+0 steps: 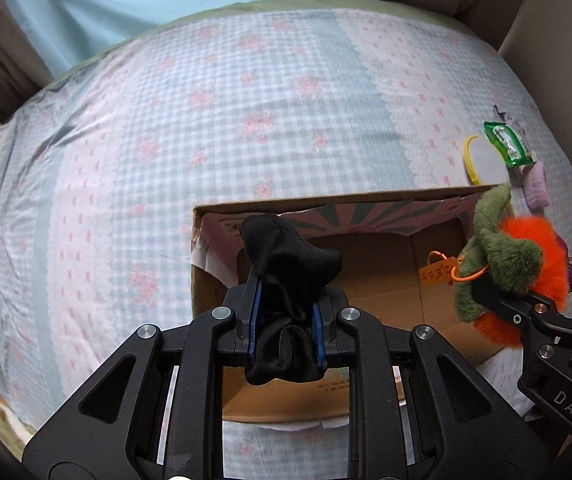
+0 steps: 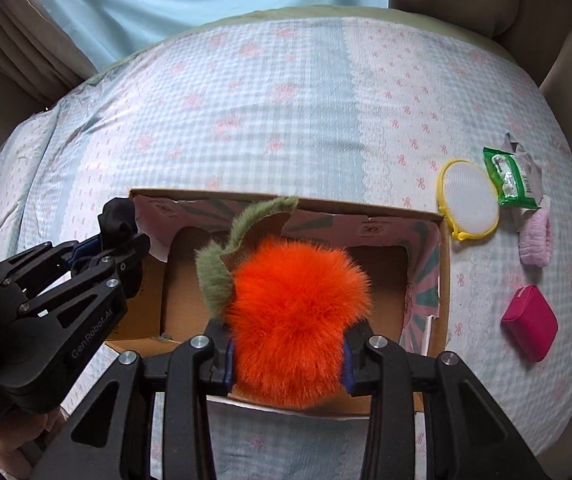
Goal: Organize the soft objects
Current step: 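Carry sock and pompom over the cardboard box and open both tools, then withdraw both tools and reach toward the green wipes pack and grey cloth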
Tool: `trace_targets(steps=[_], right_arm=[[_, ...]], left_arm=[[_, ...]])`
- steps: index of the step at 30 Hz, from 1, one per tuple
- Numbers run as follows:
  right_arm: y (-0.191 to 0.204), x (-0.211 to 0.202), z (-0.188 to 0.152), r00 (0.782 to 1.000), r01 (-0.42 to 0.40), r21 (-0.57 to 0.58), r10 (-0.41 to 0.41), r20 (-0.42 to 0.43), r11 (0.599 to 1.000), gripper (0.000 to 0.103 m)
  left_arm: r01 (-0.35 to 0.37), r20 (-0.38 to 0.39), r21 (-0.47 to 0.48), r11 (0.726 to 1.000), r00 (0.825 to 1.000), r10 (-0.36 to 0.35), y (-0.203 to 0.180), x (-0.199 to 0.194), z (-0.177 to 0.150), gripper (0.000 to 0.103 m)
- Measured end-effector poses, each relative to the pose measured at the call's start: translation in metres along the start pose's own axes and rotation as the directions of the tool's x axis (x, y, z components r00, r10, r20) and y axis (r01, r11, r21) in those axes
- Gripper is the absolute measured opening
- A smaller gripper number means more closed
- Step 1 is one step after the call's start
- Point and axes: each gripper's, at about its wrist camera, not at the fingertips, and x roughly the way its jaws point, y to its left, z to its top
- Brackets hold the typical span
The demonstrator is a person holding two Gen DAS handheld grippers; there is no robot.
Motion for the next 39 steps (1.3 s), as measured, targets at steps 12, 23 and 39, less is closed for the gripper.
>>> trace_targets(steps=[12,23,39], right_arm=[[-0.006,0.041,-0.02,0.999,0.018,-0.143,-0.022,-0.026,0.99,0.055],[-0.019,0.044,-0.038,1.0,0.022,-0.189,-0.024,-0.006,0.982,0.103],[-0.014,-0.016,-0.038,0.997,0.058,-0.186,-0.047,0.06,0.981,0.103]], left_arm=[[-0.002,-0.15,0.08,0.997,0.989,0.014,-0.011,0.078,-0.004,0.049],[0.016,-0.141,0.04,0.999,0.99,-0.01,-0.012,0.075,0.0,0.103],[-0.024,-0.041,0.046,0.999,0.999,0.026,-0.017,0.016,-0.005,0.103]])
